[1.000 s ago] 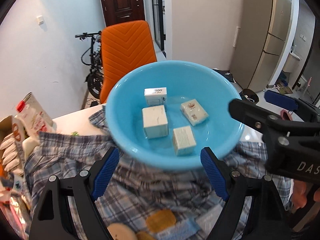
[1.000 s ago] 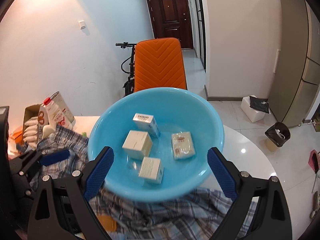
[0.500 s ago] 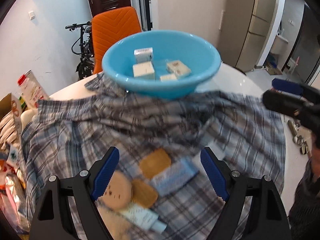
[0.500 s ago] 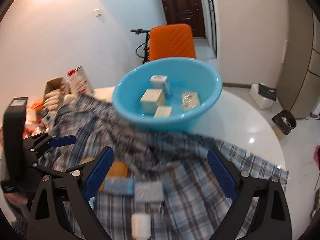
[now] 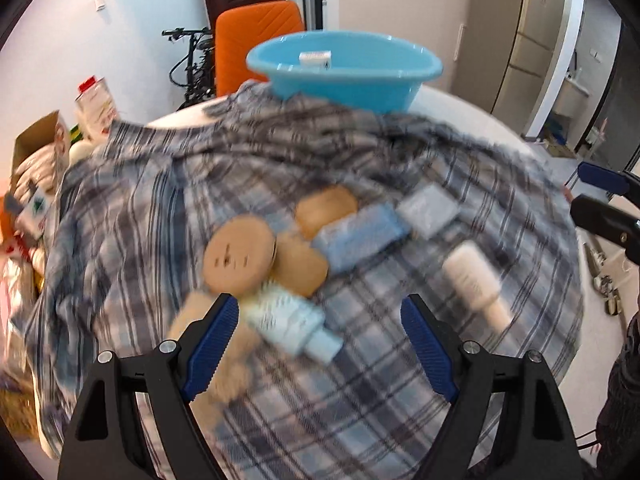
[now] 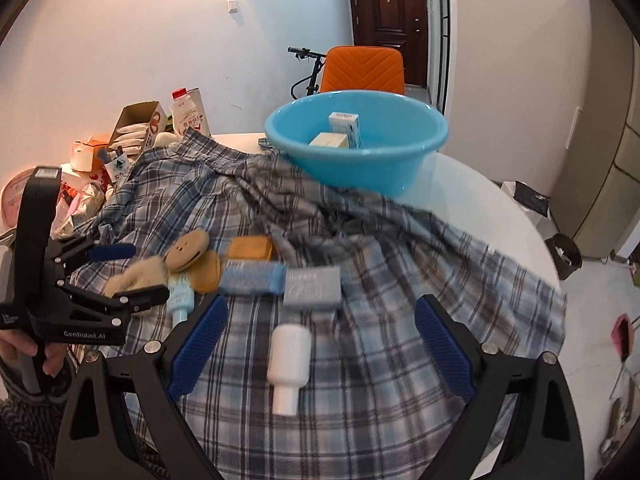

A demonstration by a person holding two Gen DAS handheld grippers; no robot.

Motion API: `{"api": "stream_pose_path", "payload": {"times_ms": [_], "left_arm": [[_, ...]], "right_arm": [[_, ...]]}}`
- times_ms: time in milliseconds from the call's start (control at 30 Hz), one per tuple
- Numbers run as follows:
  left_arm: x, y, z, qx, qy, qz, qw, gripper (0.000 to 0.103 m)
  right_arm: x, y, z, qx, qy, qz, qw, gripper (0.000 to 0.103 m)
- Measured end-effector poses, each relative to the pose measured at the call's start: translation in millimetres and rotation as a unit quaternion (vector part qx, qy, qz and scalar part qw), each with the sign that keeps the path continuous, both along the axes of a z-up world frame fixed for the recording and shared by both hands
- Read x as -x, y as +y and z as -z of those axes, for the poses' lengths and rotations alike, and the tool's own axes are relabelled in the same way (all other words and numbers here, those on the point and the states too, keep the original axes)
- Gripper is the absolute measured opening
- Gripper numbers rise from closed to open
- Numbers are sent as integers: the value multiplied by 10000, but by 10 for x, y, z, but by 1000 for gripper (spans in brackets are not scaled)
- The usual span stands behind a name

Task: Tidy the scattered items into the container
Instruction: 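Move both tools back from the basin over the items on the shirt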

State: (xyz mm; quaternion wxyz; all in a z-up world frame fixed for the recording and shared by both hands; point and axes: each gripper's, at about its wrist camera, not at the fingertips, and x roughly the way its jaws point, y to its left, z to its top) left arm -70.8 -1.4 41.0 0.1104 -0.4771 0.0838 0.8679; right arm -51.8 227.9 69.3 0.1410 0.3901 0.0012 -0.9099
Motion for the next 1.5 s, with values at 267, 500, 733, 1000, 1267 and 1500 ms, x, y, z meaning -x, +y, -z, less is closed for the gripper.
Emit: {"api": "stream_pose_path", "payload": {"times_ms": [267,500,733,1000,1267,1500], "left_arm": [[-487,-171,287,-226,73,-373,9990,86],[-796,-239,455,370,514,-1028,9927,86],[-827,-117,569,388,470,-614,9962,86],[-682,-73,624,414,533,-722,9951,86],[-652,-393,484,637,762,-1187,9879,86],[-590,-708,430,531,735,-1540,9839,86]], "right_arm": [[-332,-246,510,-485,203,500,9974,94],[-529,-333,778,-175,409,645,9969,94],[-428,-311,893,95,186,630,9978,94],[-457,-269,879,33,306,601,9977,94],[-419,-203,916,306,190,574,9977,94],[-380,-322,987,253,-8,347,9991,94]]}}
